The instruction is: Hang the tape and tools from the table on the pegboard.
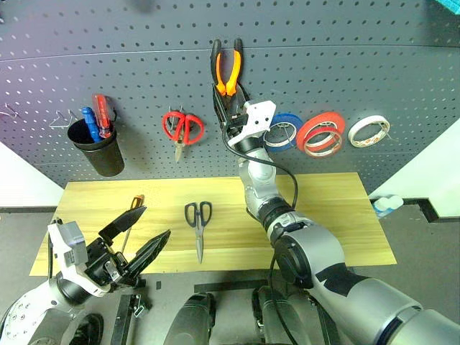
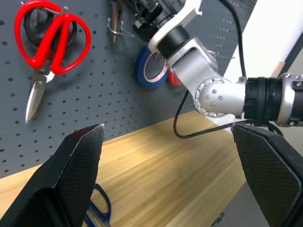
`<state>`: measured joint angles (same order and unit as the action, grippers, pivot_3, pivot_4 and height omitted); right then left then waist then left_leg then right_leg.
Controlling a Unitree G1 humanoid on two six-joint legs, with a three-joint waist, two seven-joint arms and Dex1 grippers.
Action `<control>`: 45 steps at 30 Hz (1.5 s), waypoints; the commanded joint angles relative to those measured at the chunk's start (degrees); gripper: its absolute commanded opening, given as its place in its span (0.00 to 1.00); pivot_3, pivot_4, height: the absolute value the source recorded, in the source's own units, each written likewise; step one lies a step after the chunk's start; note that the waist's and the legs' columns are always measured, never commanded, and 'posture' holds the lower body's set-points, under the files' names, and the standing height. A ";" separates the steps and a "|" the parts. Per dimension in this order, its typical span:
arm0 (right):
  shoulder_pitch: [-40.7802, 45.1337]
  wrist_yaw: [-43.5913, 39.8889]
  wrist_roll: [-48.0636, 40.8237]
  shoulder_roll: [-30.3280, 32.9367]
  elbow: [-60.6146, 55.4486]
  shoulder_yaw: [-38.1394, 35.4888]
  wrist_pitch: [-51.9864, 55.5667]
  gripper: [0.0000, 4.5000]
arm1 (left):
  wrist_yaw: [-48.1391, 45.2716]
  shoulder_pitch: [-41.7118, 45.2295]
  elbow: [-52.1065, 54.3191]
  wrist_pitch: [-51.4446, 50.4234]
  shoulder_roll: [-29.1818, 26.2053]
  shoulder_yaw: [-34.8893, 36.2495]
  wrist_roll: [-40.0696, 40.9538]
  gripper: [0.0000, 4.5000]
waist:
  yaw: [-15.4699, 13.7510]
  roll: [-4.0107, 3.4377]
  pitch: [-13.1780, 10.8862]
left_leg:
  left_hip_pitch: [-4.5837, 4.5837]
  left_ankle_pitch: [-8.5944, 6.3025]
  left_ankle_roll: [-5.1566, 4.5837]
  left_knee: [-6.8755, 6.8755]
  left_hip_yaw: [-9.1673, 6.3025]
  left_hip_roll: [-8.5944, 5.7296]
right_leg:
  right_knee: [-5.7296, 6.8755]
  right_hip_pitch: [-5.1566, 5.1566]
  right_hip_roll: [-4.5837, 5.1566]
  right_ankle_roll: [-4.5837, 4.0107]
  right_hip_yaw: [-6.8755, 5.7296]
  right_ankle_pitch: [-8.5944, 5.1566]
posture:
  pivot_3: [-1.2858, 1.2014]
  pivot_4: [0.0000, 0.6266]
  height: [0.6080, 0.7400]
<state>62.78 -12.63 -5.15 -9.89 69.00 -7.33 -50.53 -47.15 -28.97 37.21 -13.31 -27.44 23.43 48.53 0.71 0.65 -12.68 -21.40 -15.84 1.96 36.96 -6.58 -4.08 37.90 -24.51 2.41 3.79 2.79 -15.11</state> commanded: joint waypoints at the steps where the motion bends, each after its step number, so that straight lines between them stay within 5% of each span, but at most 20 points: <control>1: 1.12 -0.19 0.19 0.07 -0.68 -0.16 -0.69 0.46 | 0.64 -0.77 2.21 0.11 -0.26 1.13 1.23 1.00 | -0.01 0.00 -0.05 | 0.00 0.00 0.00 0.00 0.00 0.00 | 0.00 0.00 0.00 0.00 0.00 0.00 | 0.60 0.39 1.00; 11: -3.58 -2.69 0.37 -0.28 -0.46 0.29 -0.46 0.46 | 1.89 0.20 2.49 -0.66 -1.27 1.11 1.98 1.00 | 0.00 0.00 -0.52 | -0.01 0.00 0.00 0.00 0.00 0.00 | -0.02 0.00 0.00 0.00 0.00 -0.02 | 0.60 0.40 1.00; 18: -4.12 -3.46 0.23 0.38 -0.62 -0.03 -0.32 0.98 | 1.25 0.22 1.78 -0.50 -1.12 0.97 1.68 1.00 | 0.01 0.03 -1.09 | -0.04 -0.01 -0.01 -0.07 -0.01 0.00 | -0.11 -0.02 0.00 0.04 -0.01 0.00 | 0.60 0.40 1.00; 19: -4.02 -2.93 0.47 0.51 -0.61 0.01 -0.41 0.99 | 1.12 0.25 1.62 -0.40 -1.06 0.95 1.59 1.00 | 0.01 0.03 -1.10 | -0.04 -0.01 -0.01 -0.08 -0.01 0.01 | -0.12 -0.02 0.00 0.04 -0.01 0.00 | 0.60 0.40 1.00; 32: -6.28 -5.90 -1.72 -0.06 -8.00 0.56 -5.01 0.99 | 0.30 1.19 0.06 0.17 -0.72 0.99 1.24 1.00 | -0.09 0.03 -1.15 | -0.09 -0.01 -0.01 -0.13 -0.07 0.01 | -0.25 -0.01 0.00 0.03 -0.06 0.00 | 0.60 0.38 1.00; 45: -20.46 -11.22 -8.49 1.12 -35.81 7.20 2.21 0.99 | -1.46 4.71 -2.83 0.15 -1.23 0.32 0.56 1.00 | -0.03 0.05 -1.14 | -0.10 0.01 0.01 -0.84 -0.08 0.04 | -0.80 -0.11 0.03 0.19 -0.09 0.06 | 0.58 0.37 1.00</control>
<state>43.87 -22.85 -11.38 -6.92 39.69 -1.67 -50.97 -47.98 -24.45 33.90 -14.20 -28.25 23.40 49.19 0.68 0.70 -13.82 -21.51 -15.84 1.97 36.13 -6.64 -4.04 37.10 -24.63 2.44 3.98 2.71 -15.05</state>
